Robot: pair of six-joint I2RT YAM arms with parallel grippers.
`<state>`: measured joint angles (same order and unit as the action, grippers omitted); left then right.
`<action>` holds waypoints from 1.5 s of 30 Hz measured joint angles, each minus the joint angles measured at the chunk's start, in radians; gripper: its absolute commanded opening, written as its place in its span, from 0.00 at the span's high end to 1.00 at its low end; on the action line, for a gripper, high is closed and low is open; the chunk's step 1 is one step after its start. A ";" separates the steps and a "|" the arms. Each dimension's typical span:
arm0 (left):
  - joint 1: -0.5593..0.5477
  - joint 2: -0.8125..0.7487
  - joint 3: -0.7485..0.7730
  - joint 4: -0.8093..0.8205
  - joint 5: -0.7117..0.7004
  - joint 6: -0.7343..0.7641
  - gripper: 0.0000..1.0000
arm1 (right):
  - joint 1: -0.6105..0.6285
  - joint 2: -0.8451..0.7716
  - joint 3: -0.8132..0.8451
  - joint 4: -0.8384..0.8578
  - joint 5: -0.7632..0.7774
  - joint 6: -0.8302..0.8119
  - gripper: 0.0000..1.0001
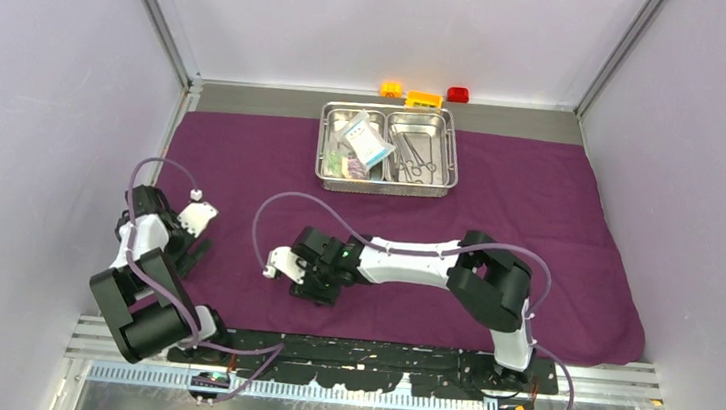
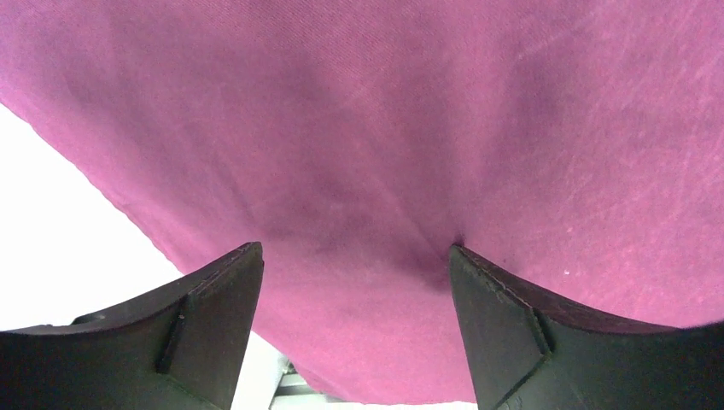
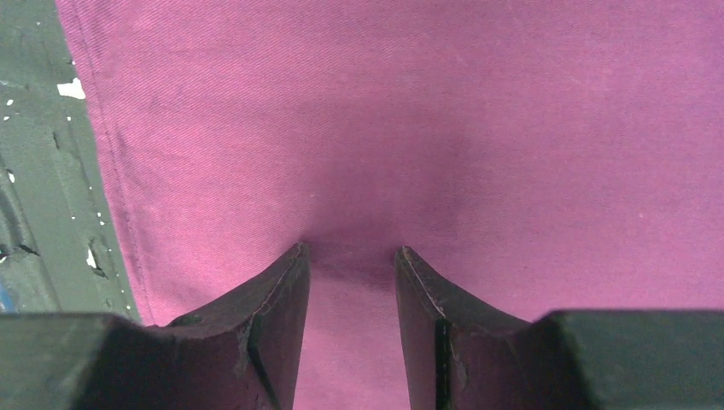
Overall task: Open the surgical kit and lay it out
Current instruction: Smooth out the surgical kit at the center of the board.
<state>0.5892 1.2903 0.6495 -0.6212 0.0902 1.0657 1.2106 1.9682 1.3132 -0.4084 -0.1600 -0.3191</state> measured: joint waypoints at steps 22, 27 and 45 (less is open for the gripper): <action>0.002 0.006 0.248 -0.177 0.047 -0.087 0.14 | 0.023 -0.137 -0.002 -0.214 0.015 -0.019 0.52; 0.000 -0.020 0.344 -0.193 0.184 -0.220 0.13 | -0.120 -0.243 0.039 -0.229 0.032 -0.014 0.49; -0.329 0.080 0.420 -0.026 0.401 -0.714 0.05 | -0.643 -0.494 0.008 -0.193 0.107 0.113 0.34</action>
<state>0.2604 1.3705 1.0691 -0.6468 0.4911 0.3519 0.5674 1.4738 1.3212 -0.6010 -0.0532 -0.2058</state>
